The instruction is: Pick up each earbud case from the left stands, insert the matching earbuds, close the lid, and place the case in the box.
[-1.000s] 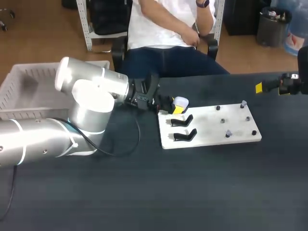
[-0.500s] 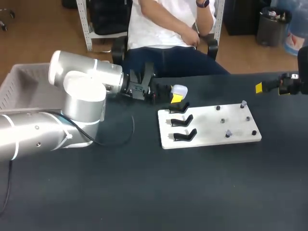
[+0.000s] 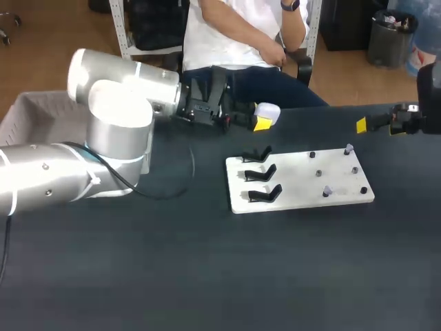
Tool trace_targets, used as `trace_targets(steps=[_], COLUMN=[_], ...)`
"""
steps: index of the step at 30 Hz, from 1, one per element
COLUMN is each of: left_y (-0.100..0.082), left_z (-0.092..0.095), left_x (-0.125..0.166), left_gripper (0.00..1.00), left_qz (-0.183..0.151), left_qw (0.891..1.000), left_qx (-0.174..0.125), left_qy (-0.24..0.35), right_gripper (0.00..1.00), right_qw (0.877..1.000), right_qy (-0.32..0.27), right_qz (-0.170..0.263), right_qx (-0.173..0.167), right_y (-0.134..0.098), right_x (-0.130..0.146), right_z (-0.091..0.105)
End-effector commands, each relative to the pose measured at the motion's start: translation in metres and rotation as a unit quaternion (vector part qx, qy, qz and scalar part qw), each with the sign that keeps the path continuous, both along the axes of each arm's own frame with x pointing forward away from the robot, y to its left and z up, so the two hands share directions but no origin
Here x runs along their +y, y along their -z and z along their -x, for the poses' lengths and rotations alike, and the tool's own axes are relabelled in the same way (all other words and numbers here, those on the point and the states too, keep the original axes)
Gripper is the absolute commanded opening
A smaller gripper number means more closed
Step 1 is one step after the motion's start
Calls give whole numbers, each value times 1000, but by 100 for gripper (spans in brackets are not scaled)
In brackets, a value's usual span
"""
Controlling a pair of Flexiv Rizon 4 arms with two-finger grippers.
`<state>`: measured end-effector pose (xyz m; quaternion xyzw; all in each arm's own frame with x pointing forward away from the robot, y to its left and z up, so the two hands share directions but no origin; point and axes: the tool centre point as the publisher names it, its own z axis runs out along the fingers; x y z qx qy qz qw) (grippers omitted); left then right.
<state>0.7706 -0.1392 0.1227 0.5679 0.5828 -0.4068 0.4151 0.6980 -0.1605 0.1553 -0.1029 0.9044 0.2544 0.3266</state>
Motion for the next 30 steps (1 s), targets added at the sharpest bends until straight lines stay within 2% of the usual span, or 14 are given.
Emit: trace_targets(steps=[1, 7, 14, 20, 30], left_y=[-9, -24, -30, -28, -25], left_z=[8, 6, 11, 17, 25], left_x=[-14, -31, -42, -47, -51], left_gripper=[0, 0, 0, 0, 0], left_qz=[-7, -7, -6, -5, 0], left_qw=[1000, 999, 998, 997, 998], left_qx=[-18, -39, -66, -71, -65], left_qy=[-7, -13, -9, 1, 19], right_gripper=[100, 100, 100, 100, 100], right_qw=[1000, 999, 998, 997, 997], right_qy=[-10, -17, -39, -53, -68], right_qz=[-16, -35, -43, -47, -47], right_qx=[4, 12, 13, 7, 2], right_y=[7, 10, 9, 4, 0], right_x=[19, 43, 67, 80, 86], right_z=[-15, -16, -17, -22, -30])
